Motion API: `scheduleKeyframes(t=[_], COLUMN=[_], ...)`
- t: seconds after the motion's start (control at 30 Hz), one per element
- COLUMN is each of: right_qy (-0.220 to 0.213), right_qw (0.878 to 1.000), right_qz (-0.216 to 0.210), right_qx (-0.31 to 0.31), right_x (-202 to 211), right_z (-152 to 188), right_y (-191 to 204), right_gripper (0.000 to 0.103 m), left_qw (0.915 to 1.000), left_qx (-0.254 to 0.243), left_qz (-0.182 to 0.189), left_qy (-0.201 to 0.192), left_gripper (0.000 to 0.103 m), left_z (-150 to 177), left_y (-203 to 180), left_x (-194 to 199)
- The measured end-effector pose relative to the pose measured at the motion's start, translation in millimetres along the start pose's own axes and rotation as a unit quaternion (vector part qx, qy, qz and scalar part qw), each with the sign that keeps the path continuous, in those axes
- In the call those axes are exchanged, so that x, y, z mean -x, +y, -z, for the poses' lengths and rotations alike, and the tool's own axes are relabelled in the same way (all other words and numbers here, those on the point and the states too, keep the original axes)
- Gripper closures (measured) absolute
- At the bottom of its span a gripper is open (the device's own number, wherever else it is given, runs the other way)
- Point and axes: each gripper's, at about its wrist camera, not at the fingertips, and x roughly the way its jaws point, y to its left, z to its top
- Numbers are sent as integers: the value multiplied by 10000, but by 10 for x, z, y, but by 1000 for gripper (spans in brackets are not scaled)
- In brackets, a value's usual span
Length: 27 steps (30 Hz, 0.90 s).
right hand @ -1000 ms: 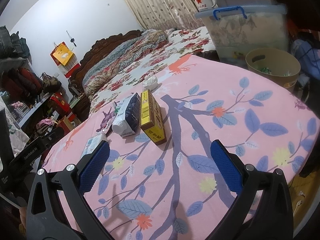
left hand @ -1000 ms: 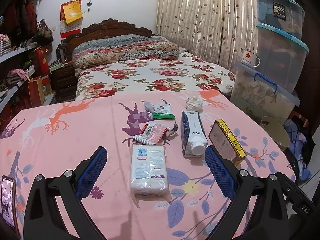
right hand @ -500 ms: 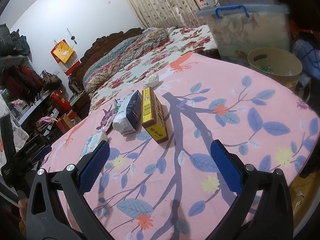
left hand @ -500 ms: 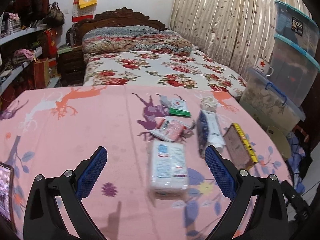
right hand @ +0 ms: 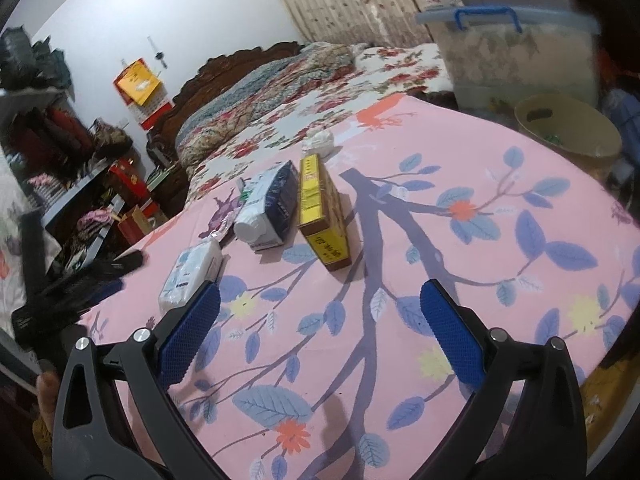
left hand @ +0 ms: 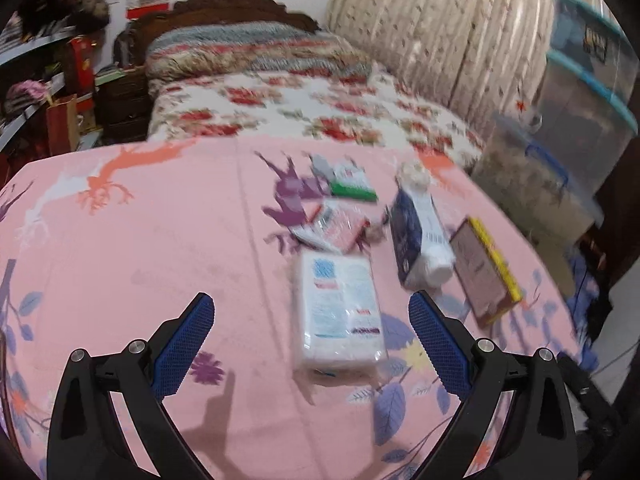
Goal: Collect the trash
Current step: 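Grasp the white tissue pack with the left tool while the right tool grasps the green snack packet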
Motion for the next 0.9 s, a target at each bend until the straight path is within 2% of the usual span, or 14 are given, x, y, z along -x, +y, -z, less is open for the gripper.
scheduleKeyframes(t=[0.2,0.23,0.27,0.33,0.4,0.53,0.6,0.63,0.7,0.77,0.83,0.9], right_qy=[142,212,276,484,626,948,1196,1335,1521,1820,2245,2642], right_qw=[9971,9961,9953,9924,9901,9846,9799,9777,9745,9699,9617,9511], right_qz=[-336,-421,-499,-755,-934,-1210,-1315,-1254,-1017,-722,-531,-176], right_qx=[671,742,785,840,840,837,904,1023,1297,1446,1483,1593], right_x=[-51,-88,-121,-236,-342,-689,-953,-1128,-1483,-1929,-2331,-2740], right_z=[-50,-75,-104,-224,-348,-820,-1072,-1200,-1398,-1553,-1637,-1675], right_y=[241,278,310,389,450,625,773,885,1083,1268,1398,1499], right_gripper=[27,32,36,42,45,45,44,44,37,26,22,14], left_qw=[9981,9975,9971,9978,9989,9993,9987,9984,9972,9966,9968,9978], left_qx=[-348,-376,-368,-217,-116,89,239,304,517,731,740,581], left_qz=[-222,-240,-228,-115,-199,-363,-454,-475,-530,-338,-301,-317], left_qy=[456,551,625,610,416,61,33,43,82,147,12,-6], left_gripper=[10,22,46,46,46,46,45,45,45,45,45,45], left_z=[134,162,176,195,174,95,90,83,98,108,102,111], left_y=[-193,-194,-177,-99,20,350,523,581,744,847,866,799], left_x=[-432,-495,-530,-510,-394,-205,-203,-219,-269,-290,-241,-235])
